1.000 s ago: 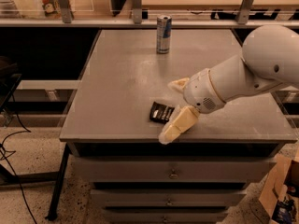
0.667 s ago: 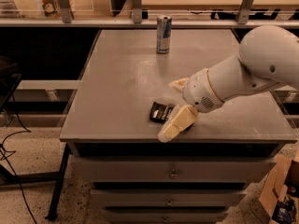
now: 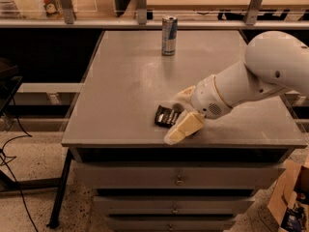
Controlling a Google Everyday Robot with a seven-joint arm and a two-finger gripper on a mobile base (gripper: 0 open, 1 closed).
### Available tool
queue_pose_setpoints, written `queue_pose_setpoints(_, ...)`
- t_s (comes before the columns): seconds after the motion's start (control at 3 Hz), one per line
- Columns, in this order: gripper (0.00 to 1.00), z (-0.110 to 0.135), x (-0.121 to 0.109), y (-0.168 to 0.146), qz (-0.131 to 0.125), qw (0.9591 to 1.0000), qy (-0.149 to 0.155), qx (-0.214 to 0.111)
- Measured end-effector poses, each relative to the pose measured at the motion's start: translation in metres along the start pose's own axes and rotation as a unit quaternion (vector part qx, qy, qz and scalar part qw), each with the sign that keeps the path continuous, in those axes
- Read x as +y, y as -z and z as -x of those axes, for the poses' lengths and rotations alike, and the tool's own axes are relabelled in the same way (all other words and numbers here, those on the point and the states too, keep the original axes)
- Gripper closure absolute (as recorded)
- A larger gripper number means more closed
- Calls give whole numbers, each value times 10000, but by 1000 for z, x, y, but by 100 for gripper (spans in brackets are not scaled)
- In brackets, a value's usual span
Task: Move rxbar chocolate near redbull can
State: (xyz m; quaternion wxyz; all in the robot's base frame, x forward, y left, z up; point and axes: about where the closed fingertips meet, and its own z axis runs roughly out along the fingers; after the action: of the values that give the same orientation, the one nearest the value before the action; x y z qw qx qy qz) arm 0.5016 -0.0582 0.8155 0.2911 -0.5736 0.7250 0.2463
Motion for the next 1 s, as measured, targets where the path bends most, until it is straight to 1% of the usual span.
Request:
queue_pose_setpoints(0.67, 64, -15, -4, 2, -11, 9999, -74, 87)
queue_pose_setpoints(1.0, 88, -12, -4, 5, -11, 9999, -73, 87)
